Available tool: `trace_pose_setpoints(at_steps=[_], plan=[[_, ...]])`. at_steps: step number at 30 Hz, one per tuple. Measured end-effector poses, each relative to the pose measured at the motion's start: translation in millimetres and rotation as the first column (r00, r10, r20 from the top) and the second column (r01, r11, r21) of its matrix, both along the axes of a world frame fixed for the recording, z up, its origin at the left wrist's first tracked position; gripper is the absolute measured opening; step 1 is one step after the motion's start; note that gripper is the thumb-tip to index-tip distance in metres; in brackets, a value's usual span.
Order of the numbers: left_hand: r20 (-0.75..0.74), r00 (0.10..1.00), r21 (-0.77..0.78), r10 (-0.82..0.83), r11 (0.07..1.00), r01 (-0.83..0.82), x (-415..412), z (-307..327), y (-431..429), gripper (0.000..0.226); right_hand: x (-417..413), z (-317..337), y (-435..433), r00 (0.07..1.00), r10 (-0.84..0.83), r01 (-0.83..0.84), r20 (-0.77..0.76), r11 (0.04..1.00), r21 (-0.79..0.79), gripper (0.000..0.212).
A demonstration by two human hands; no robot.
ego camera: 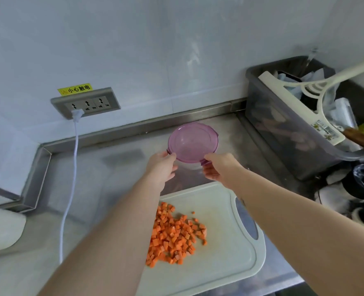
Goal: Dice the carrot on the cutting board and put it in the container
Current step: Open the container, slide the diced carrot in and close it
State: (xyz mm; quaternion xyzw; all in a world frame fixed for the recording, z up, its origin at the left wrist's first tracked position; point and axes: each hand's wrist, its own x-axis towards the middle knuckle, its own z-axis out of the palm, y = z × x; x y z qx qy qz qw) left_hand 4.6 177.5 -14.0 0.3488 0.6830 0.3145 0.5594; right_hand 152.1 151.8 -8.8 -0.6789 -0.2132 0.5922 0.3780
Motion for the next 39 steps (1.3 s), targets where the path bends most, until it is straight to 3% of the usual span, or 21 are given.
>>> trace_pose_setpoints(at_steps=[2, 5, 12, 18, 21, 24, 28, 32, 35, 37, 39], plan=[[0.046, 0.998, -0.063, 0.053, 0.997, -0.050, -16, 1, -13, 0.014, -7, 1, -7, 1.000, 0.022, -0.022, -0.002, 0.999, 0.024, 0.025], [0.162, 0.976, -0.111, 0.146, 0.985, -0.129, -34, -3, -30, 0.013, -16, 0, -19, 0.997, 0.073, -0.072, -0.021, 0.996, 0.048, 0.018], [0.272, 0.953, -0.119, 0.136, 0.987, -0.107, -35, -10, -47, 0.016, -7, -13, -33, 0.994, 0.108, -0.109, 0.016, 0.991, 0.077, 0.024], [0.172, 0.983, -0.090, 0.060, 0.995, -0.045, -21, 0, -50, 0.012, 2, -21, -40, 0.985, 0.100, -0.116, 0.144, 0.988, 0.105, 0.020], [0.096, 0.990, -0.187, -0.102, 0.975, 0.119, -27, 10, -49, 0.016, 9, -16, -43, 0.993, 0.092, -0.098, 0.078, 0.992, 0.083, 0.019], [-0.062, 0.962, -0.268, -0.266, 0.933, 0.240, -39, 12, -40, 0.031, 22, -7, -44, 0.980, 0.189, -0.190, 0.061, 0.982, 0.004, 0.019], [-0.195, 0.964, -0.125, -0.183, 0.979, 0.160, -21, 15, -14, 0.057, 35, 4, -34, 0.900, 0.422, -0.398, 0.107, 0.898, -0.188, 0.032], [-0.303, 0.938, -0.062, -0.170, 0.985, 0.158, 7, 13, 3, 0.057, 36, 13, 3, 0.794, 0.445, -0.413, 0.414, 0.895, -0.168, 0.042], [-0.345, 0.923, -0.067, -0.170, 0.985, 0.156, 11, 4, 8, 0.054, 25, 13, 26, 0.761, 0.427, -0.430, 0.488, 0.896, -0.112, 0.051], [-0.360, 0.910, -0.075, -0.206, 0.979, 0.192, 11, -3, 10, 0.054, 18, 7, 33, 0.675, 0.467, -0.468, 0.571, 0.870, -0.157, 0.064], [-0.363, 0.898, -0.098, -0.246, 0.969, 0.226, 11, -6, 14, 0.052, 15, 0, 33, 0.653, 0.473, -0.461, 0.591, 0.868, -0.184, 0.067]])
